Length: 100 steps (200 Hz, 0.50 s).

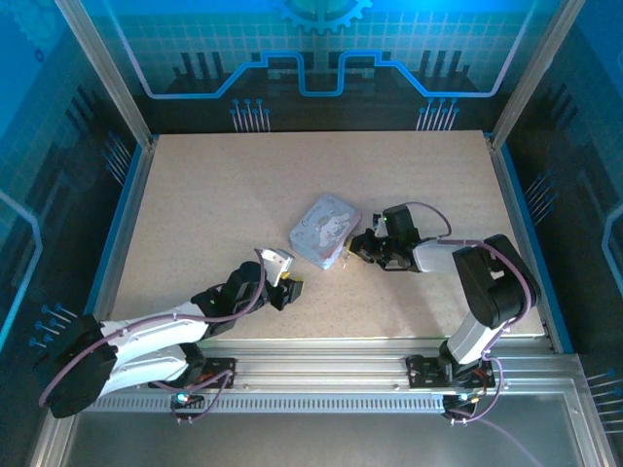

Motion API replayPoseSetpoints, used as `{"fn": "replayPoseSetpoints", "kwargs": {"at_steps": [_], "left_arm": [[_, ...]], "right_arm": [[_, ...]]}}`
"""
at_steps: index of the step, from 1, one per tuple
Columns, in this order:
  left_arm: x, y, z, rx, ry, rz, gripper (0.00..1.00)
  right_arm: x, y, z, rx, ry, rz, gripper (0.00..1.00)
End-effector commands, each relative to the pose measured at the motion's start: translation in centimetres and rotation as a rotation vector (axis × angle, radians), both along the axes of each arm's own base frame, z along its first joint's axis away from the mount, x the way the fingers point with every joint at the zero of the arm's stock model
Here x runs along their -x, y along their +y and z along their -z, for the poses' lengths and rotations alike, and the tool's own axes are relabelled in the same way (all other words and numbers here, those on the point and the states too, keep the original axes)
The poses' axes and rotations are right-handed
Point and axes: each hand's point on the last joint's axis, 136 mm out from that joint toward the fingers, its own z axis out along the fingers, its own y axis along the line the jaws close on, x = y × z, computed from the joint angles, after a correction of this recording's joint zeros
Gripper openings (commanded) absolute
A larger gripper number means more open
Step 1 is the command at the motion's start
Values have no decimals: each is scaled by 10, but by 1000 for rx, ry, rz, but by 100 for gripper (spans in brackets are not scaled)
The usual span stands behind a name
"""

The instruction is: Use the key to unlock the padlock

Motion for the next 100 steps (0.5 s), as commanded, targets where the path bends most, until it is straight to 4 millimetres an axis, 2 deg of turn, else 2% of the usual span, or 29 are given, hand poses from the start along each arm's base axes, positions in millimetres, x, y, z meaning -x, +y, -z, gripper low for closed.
{"fn": "replayPoseSetpoints", "kwargs": {"at_steps": [1,26,54,84,100], "left_arm": [[2,2,0,20,-2,-1,46],[4,8,-2,13,-2,-13,46],[5,14,-12,12,-11,-23,47],[3,23,-26,-10,-8,-59,47],[0,33,-33,-31,15,-118,47]], "right_arm": [[-10,-9,-3,42,23,75,0],[-5,-24,-8,114,24,126,0],[0,-40,-31,191,-40,141,0],[9,-46,-53,256,-81,104,0],[17,-43,-67,300,-115,60,0]]}}
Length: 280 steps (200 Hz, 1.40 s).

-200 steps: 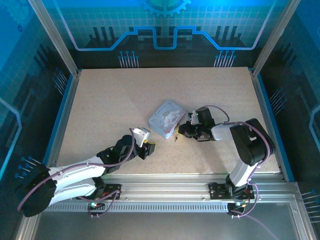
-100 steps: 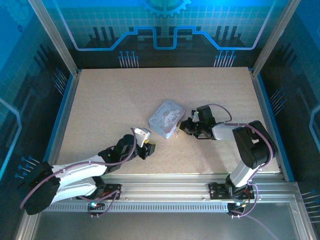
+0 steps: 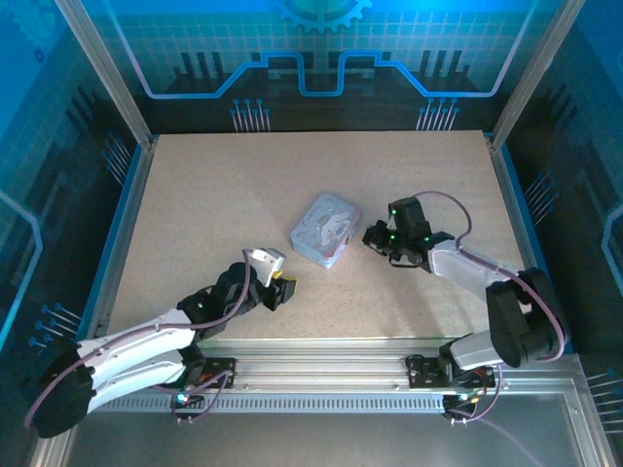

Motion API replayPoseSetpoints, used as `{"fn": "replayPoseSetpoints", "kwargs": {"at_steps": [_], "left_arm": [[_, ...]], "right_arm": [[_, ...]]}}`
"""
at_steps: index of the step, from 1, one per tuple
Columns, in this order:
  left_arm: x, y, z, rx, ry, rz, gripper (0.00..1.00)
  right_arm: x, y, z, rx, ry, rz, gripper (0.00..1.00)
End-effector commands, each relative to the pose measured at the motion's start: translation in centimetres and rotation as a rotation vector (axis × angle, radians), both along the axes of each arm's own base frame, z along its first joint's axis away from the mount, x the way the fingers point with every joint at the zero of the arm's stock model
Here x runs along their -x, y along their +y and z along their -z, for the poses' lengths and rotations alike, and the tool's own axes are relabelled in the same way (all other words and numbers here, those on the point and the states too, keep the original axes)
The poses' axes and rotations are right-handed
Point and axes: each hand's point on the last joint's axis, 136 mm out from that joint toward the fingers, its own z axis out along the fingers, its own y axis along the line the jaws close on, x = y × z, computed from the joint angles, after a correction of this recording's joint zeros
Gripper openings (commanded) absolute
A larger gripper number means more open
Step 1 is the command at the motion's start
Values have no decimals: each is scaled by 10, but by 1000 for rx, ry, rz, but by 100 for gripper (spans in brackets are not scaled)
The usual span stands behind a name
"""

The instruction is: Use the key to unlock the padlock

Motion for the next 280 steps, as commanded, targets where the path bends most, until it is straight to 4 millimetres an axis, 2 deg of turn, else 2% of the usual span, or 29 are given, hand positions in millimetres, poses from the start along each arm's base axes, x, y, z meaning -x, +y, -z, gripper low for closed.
{"fn": "replayPoseSetpoints", "kwargs": {"at_steps": [1,25,31,37,64,88,125,138,152,180,203,249,261,280], "left_arm": [[-7,16,-15,-31,28,-92,47],[-12,39,-24,-58,79,-213,50],[-13,45,-27,-62,87,-242,50],[-14,53,-29,-68,95,-277,51],[-16,89,-41,-135,148,-425,61],[-17,116,-49,-148,244,-518,73],[-18,136,-65,-50,314,-597,87],[-14,149,-69,-39,323,-646,93],[-6,166,-71,-44,326,-701,99],[14,194,-68,-27,310,-809,99],[21,199,-62,-8,317,-833,99],[22,202,-56,-22,321,-844,99],[22,201,-55,-22,321,-838,99],[21,199,-54,-21,324,-828,99]], "right_arm": [[15,-3,-14,118,-11,-55,0],[28,16,-33,185,-54,-136,0],[33,25,-33,195,-56,-165,0],[32,37,-45,187,-85,-190,0],[44,84,-58,190,-128,-301,0],[54,129,-58,169,-135,-395,0],[79,196,-55,119,-121,-553,0],[89,213,-54,114,-128,-590,0],[98,227,-47,122,-112,-628,0],[105,253,-18,149,-53,-677,1],[99,271,9,174,-5,-702,1],[72,286,60,273,41,-701,5],[65,287,69,289,55,-697,7],[55,287,73,314,51,-692,11]]}}
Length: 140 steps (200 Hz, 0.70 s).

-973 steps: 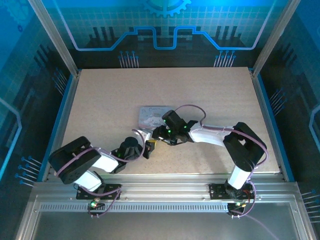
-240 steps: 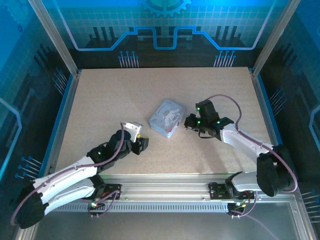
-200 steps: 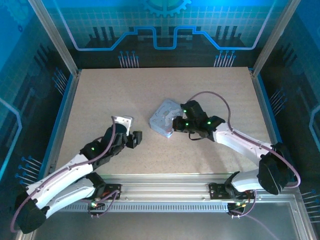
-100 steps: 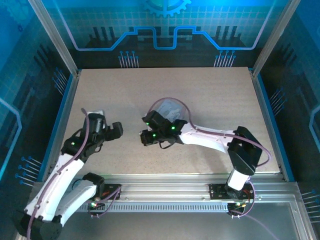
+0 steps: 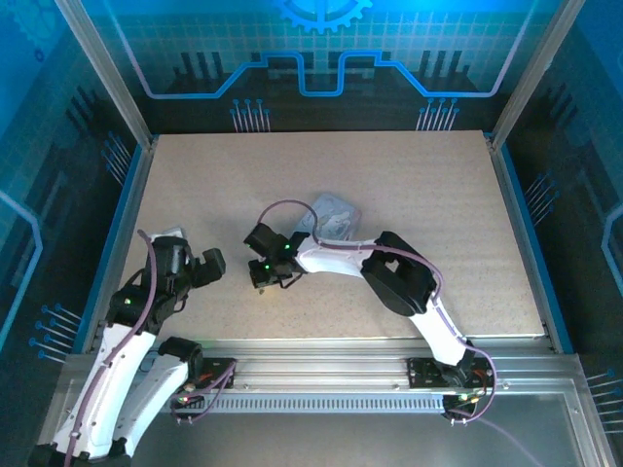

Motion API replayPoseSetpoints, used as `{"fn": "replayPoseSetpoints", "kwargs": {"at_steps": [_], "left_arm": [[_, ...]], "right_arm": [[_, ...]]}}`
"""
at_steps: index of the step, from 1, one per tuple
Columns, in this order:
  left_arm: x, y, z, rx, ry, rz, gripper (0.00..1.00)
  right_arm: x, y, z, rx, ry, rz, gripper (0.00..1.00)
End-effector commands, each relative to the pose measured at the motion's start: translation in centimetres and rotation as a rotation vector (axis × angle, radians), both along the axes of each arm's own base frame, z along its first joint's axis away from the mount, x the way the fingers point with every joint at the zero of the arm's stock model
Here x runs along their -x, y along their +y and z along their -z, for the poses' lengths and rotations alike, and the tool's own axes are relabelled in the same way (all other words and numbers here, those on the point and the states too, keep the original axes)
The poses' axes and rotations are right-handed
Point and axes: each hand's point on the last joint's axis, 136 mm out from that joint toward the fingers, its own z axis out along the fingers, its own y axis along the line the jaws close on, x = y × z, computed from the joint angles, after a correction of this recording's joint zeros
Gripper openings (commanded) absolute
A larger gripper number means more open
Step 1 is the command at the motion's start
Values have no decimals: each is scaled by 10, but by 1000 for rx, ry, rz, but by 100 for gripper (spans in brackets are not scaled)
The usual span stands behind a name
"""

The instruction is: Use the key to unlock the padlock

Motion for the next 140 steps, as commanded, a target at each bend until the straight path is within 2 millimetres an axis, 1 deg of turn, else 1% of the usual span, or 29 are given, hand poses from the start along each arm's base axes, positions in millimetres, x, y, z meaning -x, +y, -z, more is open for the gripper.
{"fn": "replayPoseSetpoints", "kwargs": {"at_steps": [1,8,17,21,28,34,41,55,63,78,101,117,140], "left_arm": [[3,0,7,12,20,-6,99],[3,0,7,12,19,-4,99],[3,0,7,12,17,-1,99],[3,-1,8,12,18,0,99],[2,-1,7,14,14,4,99],[2,-2,7,14,14,8,99],[2,-2,8,15,15,11,99],[1,-3,9,14,17,18,99],[1,-4,8,15,15,20,99],[1,-5,9,17,16,26,99],[-1,-7,10,20,11,42,99],[-2,-10,11,25,12,61,99],[-5,-15,15,29,13,91,99]], "right_arm": [[-17,-5,1,43,-21,3,11],[-21,-6,1,56,-33,5,15],[-26,-9,1,70,-45,10,23],[-28,-11,0,75,-48,12,27],[-31,-14,-1,83,-50,18,39],[-34,-17,-2,88,-53,23,45],[-36,-20,-6,89,-61,25,50],[-39,-27,-19,92,-100,25,59],[-39,-31,-27,93,-122,23,61],[-38,-37,-44,83,-158,11,63],[-32,-50,-79,46,-232,1,66],[-28,-65,-104,28,-289,3,68],[-22,-94,-142,21,-393,7,72]]}}
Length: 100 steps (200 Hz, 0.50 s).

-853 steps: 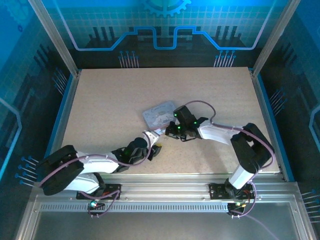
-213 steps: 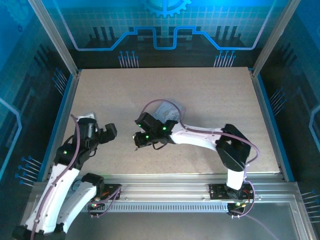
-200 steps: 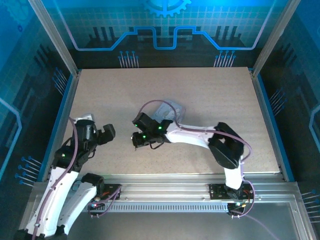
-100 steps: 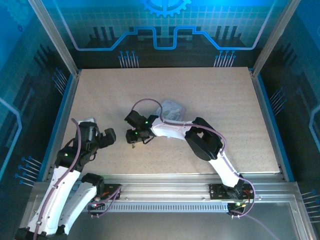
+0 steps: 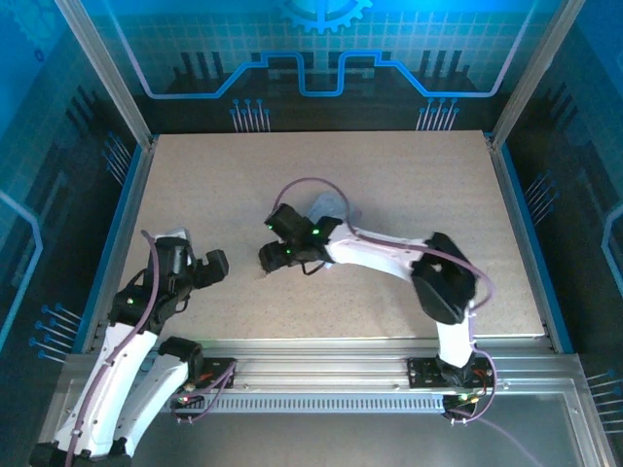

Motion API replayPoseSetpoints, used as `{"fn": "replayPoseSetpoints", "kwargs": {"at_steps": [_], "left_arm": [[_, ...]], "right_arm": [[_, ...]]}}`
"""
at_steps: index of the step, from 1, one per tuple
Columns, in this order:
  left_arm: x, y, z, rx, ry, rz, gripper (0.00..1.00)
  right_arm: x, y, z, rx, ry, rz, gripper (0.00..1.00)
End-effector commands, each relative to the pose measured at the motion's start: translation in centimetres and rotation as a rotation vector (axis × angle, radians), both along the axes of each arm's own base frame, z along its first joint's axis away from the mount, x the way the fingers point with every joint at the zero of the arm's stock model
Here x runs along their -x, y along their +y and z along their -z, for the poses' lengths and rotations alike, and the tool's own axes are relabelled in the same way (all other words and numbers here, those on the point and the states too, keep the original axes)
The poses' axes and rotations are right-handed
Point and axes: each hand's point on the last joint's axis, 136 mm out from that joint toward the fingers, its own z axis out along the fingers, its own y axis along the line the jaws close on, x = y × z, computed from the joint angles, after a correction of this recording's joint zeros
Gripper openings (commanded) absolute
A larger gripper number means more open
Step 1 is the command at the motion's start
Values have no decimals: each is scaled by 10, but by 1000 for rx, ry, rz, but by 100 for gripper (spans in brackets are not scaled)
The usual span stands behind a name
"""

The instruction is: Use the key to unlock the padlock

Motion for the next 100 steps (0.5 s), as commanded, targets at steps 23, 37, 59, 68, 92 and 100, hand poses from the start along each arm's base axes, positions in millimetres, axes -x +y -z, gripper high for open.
{"fn": "replayPoseSetpoints", "kwargs": {"at_steps": [23,37,59,68,92,100], "left_arm": [[-9,-13,13,12,1,87,99],[-12,-18,17,22,2,113,99],[-19,-23,24,26,-16,143,99],[-23,-24,28,22,-25,150,99],[-37,-28,23,1,-62,183,99],[-42,-30,20,-9,-83,204,99]], "right_arm": [[4,-68,-74,10,-256,34,77],[3,-103,-81,39,-306,92,86],[0,-172,-82,117,-369,244,95],[-1,-198,-82,151,-397,297,98],[0,-271,-77,259,-473,464,100],[3,-293,-72,276,-482,520,100]]}}
